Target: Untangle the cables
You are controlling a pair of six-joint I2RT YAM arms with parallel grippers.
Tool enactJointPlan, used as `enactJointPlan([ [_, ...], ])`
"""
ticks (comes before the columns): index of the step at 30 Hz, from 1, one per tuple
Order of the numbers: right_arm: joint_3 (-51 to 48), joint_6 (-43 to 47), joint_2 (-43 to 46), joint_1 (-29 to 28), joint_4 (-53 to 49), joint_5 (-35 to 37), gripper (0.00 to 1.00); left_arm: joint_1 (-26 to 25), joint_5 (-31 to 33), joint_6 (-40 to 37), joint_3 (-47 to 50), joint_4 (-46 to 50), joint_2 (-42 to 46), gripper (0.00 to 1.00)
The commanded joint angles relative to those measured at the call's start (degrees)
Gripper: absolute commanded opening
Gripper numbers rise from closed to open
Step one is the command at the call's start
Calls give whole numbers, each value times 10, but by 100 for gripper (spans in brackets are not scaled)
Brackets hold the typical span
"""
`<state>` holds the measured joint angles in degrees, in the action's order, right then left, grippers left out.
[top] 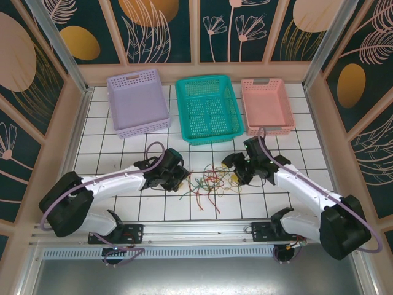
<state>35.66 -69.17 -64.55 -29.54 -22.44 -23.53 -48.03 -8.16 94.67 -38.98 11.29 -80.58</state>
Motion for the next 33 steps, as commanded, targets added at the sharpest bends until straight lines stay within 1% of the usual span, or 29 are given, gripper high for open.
enactJointPlan([
  [1, 18, -23, 5, -8, -38, -70, 66, -4, -15, 3, 0, -51, -13, 34],
  [4, 21, -53, 15, -15, -33, -93, 69, -3, -34, -11, -5, -57, -27, 25],
  [5, 22, -70, 16, -27, -25, -102, 70, -3, -39, -13, -4, -55, -29, 21],
  [8, 26, -128, 10, -70, 14, -109, 70, -3, -47, -20, 0, -49, -22, 3],
  [9, 29, -144, 5, -87, 25, -105, 70, -4, -47, -23, 0, -46, -19, 0],
  [14, 44, -224, -46, -176, 99, -75, 71, -3, -53, -54, -14, -34, -7, 0],
  [17, 42, -261, -83, -204, 140, -52, 70, -3, -57, -75, -23, -25, 3, 0],
  [22, 48, -298, -157, -223, 198, -20, 68, -3, -46, -109, -35, 6, 37, 0],
  [26, 30, -349, -203, -229, 244, 5, 66, 1, -48, -131, -37, 5, 63, 0],
  [30, 26, -373, -243, -218, 287, 29, 59, 9, -38, -162, -62, 28, 84, 0],
  [33, 32, -372, -257, -206, 277, 45, 49, 16, -2, -207, -112, 87, 97, 0],
])
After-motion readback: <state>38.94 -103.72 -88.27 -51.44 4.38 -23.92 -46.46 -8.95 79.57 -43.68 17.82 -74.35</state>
